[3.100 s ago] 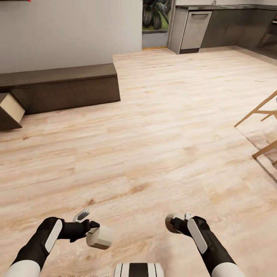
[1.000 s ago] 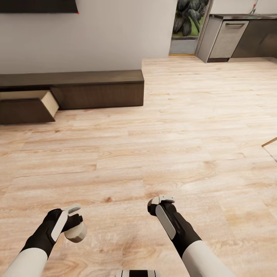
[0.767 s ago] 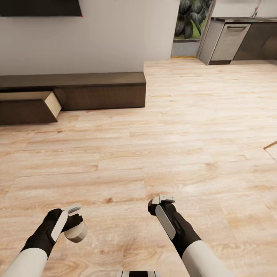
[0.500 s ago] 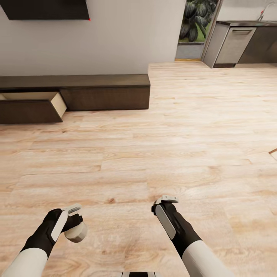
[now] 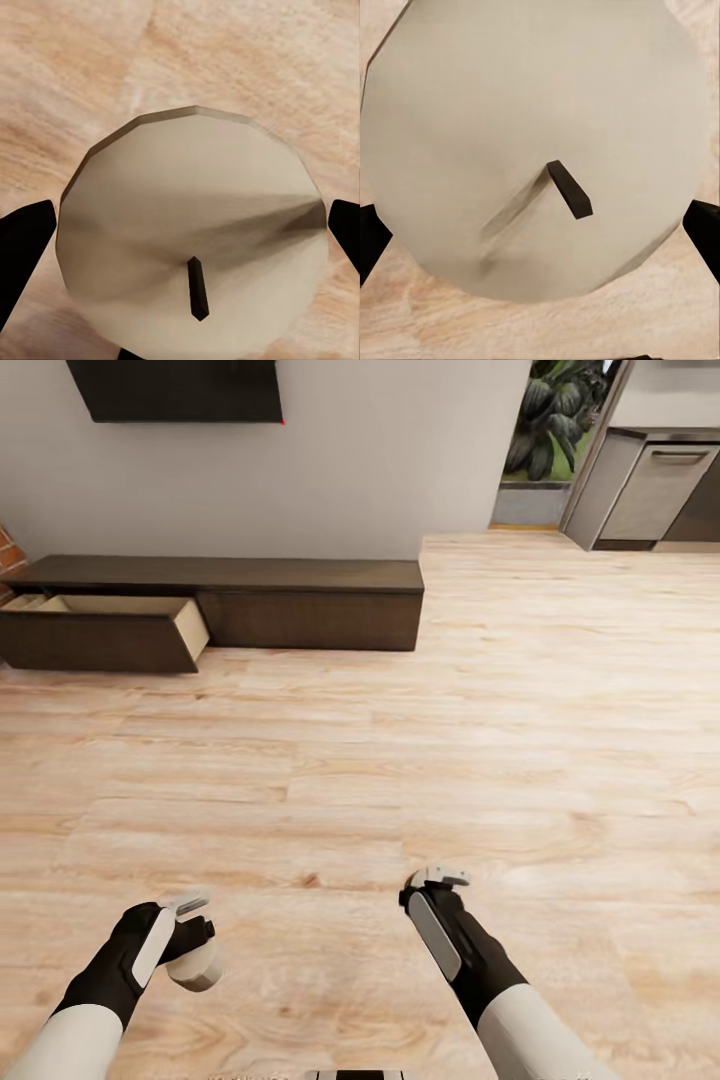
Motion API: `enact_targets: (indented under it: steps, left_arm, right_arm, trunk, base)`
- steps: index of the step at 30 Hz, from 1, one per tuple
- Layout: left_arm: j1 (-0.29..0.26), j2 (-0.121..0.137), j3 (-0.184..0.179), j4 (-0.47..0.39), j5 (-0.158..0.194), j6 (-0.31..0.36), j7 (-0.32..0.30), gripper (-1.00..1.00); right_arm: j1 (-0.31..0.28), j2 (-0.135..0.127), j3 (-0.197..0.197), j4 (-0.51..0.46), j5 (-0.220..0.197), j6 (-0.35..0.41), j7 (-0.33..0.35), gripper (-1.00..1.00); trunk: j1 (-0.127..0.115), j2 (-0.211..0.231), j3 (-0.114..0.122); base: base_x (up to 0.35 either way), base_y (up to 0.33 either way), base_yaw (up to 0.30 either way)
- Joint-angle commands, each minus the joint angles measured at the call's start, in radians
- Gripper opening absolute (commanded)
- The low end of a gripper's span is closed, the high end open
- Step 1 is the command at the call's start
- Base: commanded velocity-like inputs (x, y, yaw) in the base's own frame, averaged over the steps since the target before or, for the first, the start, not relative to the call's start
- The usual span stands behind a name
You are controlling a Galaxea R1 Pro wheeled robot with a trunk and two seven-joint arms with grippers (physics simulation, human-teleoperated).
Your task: Place each of the two pumpkins and all three candles from the living room inside a cabinet in the living room (use any cabinet), then make sure every cabinet is closed, and position the cauldron so it is next to a table in the living room.
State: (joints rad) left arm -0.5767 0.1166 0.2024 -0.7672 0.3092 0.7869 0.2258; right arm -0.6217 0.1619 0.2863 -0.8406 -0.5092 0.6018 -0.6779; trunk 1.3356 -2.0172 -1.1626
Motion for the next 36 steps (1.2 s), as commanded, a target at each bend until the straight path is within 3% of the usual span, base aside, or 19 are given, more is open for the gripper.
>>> enact_targets:
  steps: [1,3,6,9,15,18,36]
  left_arm:
    - [0.0,0.0,0.0,0.0,-0.001,0.0,0.0,-1.0]
    - [0.0,0.0,0.0,0.0,-0.001,0.0,0.0,-1.0]
    - [0.0,0.0,0.0,0.0,-0.001,0.0,0.001,-1.0]
    - [0.0,0.0,0.0,0.0,-0.001,0.0,0.0,-1.0]
    - [0.0,0.0,-0.002,0.0,-0.001,-0.001,0.0,-1.0]
    - [0.0,0.0,-0.004,0.0,-0.001,-0.002,0.001,-1.0]
    - [0.0,-0.001,-0.009,0.0,-0.001,-0.004,0.0,-1.0]
  right_arm:
    - [0.0,-0.016,0.0,0.0,-0.009,-0.011,0.001,-1.0]
    - [0.0,-0.046,-0.001,0.001,-0.011,-0.04,0.002,-1.0]
    - [-0.001,-0.068,-0.004,0.009,-0.015,-0.082,0.003,-1.0]
    - [-0.003,-0.073,-0.017,0.018,-0.017,-0.096,0.003,-1.0]
    - [-0.004,-0.075,-0.117,0.023,-0.014,-0.106,0.003,-1.0]
    - [-0.004,-0.076,-0.141,0.023,-0.013,-0.137,0.003,-1.0]
    - [0.001,-0.073,-0.147,0.022,-0.019,-0.214,0.005,-1.0]
  trunk:
    - [0.0,0.0,0.001]
    - [0.0,0.0,0.002]
    - [0.0,0.0,0.003]
    - [0.0,0.0,0.005]
    - [0.0,0.0,0.009]
    - [0.0,0.0,0.011]
    - [0.0,0.0,0.027]
  base:
    - [0.0,0.0,0.24]
    - [0.0,0.0,0.242]
    - [0.0,0.0,0.242]
    - [0.0,0.0,0.243]
    - [0.0,0.0,0.243]
    - [0.0,0.0,0.243]
    - [0.048,0.0,0.235]
